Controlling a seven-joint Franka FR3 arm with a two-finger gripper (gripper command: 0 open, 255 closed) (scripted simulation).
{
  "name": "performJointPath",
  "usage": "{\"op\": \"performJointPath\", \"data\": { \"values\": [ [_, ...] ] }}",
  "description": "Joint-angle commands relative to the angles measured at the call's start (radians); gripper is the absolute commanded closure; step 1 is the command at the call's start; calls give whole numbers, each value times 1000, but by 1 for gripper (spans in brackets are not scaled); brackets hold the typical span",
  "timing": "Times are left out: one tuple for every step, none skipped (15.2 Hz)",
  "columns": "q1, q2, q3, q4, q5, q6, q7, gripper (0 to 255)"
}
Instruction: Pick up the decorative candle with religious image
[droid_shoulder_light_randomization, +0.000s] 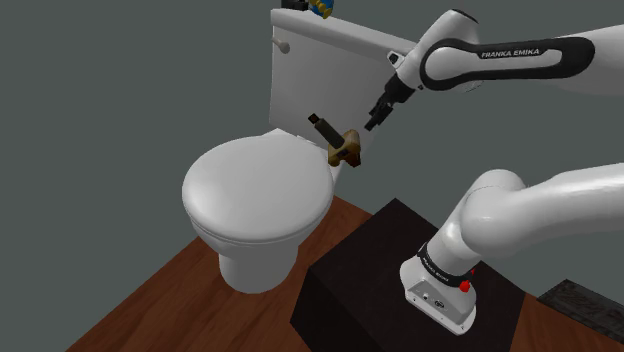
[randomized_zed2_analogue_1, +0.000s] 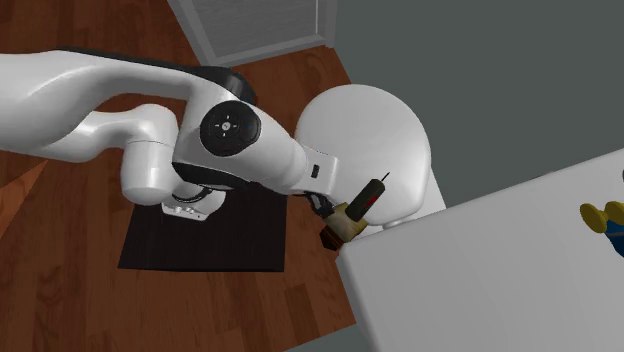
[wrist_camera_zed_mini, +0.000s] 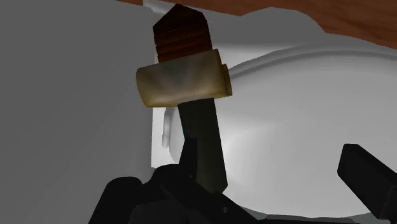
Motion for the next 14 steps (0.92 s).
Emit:
{"op": "performJointPath", "data": {
  "values": [
    [50, 56, -86, -16, 25, 108, -99, 0],
    [85, 90, -135, -14, 46, 155, -152, 0],
    [128, 125, -189, -10, 72, 200, -209, 0],
    [178, 160, -247, -2, 103, 242, -270, 0],
    [237, 193, -311, 9, 141, 281, -336, 0],
    [306, 226, -381, 22, 186, 317, -406, 0],
    [385, 256, -460, 39, 236, 348, -479, 0],
    [477, 282, -548, 58, 290, 375, -557, 0],
    [580, 303, -647, 81, 347, 398, -635, 0],
    [694, 318, -755, 106, 402, 416, -713, 0],
    [787, 322, -843, 126, 437, 428, -766, 0],
    [815, 322, -871, 123, 441, 441, -775, 0],
    [843, 323, -900, 121, 447, 454, -785, 0],
    [872, 324, -929, 118, 454, 467, -797, 0]
  ]
}}
